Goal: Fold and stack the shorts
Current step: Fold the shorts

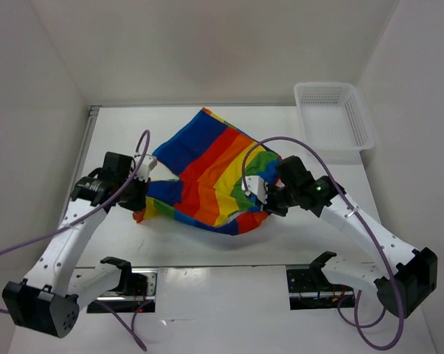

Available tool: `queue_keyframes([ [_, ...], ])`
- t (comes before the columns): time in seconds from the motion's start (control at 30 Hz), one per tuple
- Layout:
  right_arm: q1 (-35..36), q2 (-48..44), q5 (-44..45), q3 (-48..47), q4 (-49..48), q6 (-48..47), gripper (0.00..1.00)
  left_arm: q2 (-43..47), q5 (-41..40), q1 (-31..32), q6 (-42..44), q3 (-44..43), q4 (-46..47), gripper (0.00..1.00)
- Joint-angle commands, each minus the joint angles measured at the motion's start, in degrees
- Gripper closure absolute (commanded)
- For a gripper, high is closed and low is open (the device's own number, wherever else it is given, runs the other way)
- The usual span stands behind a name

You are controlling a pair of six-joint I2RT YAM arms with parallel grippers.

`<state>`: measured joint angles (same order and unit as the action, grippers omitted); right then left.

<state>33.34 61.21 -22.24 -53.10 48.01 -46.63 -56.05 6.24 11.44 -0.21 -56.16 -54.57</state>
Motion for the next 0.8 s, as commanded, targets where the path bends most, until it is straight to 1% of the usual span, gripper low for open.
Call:
queue_keyframes([
  [0.0, -0.47, 1.53, 1.15, -2.7, -3.88, 9.35, 1.0, -5.44, -7.54, 0.69, 0.21, -4.99, 11.18, 0.98],
  [0.03, -1.34, 2.07, 1.15, -4.28, -5.02, 10.76, 1.0, -7.65, -9.21, 0.69, 0.21, -10.49, 13.85, 0.98],
  [0.07, -4.74, 2.77, -0.07, -5.07, -7.21, 13.64, 1.0, -10.19, -11.84, 0.69, 0.21, -14.03, 16.31, 0.98],
  [0.1, -6.95, 3.64, -1.13, -5.87, -8.01, 14.98, 1.0, -15.87, -12.91, 1.21, 0.21, -17.89, 20.25, 0.98],
  [0.13, -9.24, 5.83, -3.23, -7.53, -8.71, 16.47, 1.0, -18.89, -14.05, 2.26, 0.21, -21.93, 21.94, 0.98],
  [0.17, -11.61, 7.24, -4.21, -8.33, -9.24, 18.05, 1.0, -21.7, -16.06, 2.96, 0.21, -29.63, 23.35, 0.98],
  [0.2, -16.68, 8.39, -5.52, -8.86, -10.03, 21.11, 1.0, -27.21, -16.87, 3.67, 0.21, -33.1, 25.63, 0.98],
  [0.23, -19.08, 10.23, -8.23, -8.86, -10.04, 22.27, 1.0, -29.79, -17.66, 4.46, 0.21, -36.27, 26.61, 0.98],
  [0.27, -20.93, 10.77, -9.13, -8.86, -11.87, 23.42, 1.0, -32.25, -18.97, 5.86, 0.21, -41.35, 28.62, 0.98],
  [0.3, -23.3, 10.77, -9.14, -8.86, -13.02, 25.69, 1.0, -37.24, -19.68, 6.48, 0.21, -43.4, 29.51, 0.98],
  [0.37, -25.25, 12.0, -9.75, -7.2, -15.65, 28.51, 1.0, -42.01, -20.39, 7.01, 0.21, -47.09, 32.22, 0.98],
  [0.4, -27.69, 12.52, -10.71, -6.58, -17.84, 31.57, 1.0, -46.56, -21.0, 7.71, 0.21, -51.03, 32.76, 0.97],
  [0.43, -29.02, 13.83, -12.02, -6.58, -18.82, 33.17, 1.0, -48.87, -21.01, 7.72, 0.21, -53.24, 33.29, 0.95],
  [0.47, -30.43, 14.54, -12.56, -5.97, -19.79, 34.66, 1.0, -53.15, -21.01, 7.72, 0.21, -55.52, 33.82, 0.94],
  [0.5, -32.79, 14.55, -12.57, -5.27, -21.8, 37.46, 1.0, -55.2, -21.01, 8.41, 0.21, -57.64, 34.78, 0.93],
  [0.53, -33.6, 15.33, -12.57, -5.26, -22.86, 38.36, 1.0, -57.22, -21.01, 8.42, 0.21, -61.92, 34.79, 0.93],
  [0.57, -34.13, 15.95, -11.96, -4.47, -23.57, 38.98, 1.0, -61.24, -21.01, 9.03, 0.21, -64.31, 35.31, 0.92],
  [0.63, -34.13, 16.48, -11.43, -3.94, -24.1, 38.99, 1.0, -65.3, -21.01, 9.56, 0.21, -69.41, 33.4, 0.92],
  [0.67, -34.13, 17.09, -10.81, -3.94, -24.1, 38.99, 1.0, -69.33, -21.01, 10.17, 0.21, -74.92, 32.51, 0.92],
  [0.77, -34.13, 17.8, -8.09, -3.94, -26.47, 41.36, 1.0, -77.78, -24.34, 10.18, 0.21, -85.22, 26.37, 0.92],
])
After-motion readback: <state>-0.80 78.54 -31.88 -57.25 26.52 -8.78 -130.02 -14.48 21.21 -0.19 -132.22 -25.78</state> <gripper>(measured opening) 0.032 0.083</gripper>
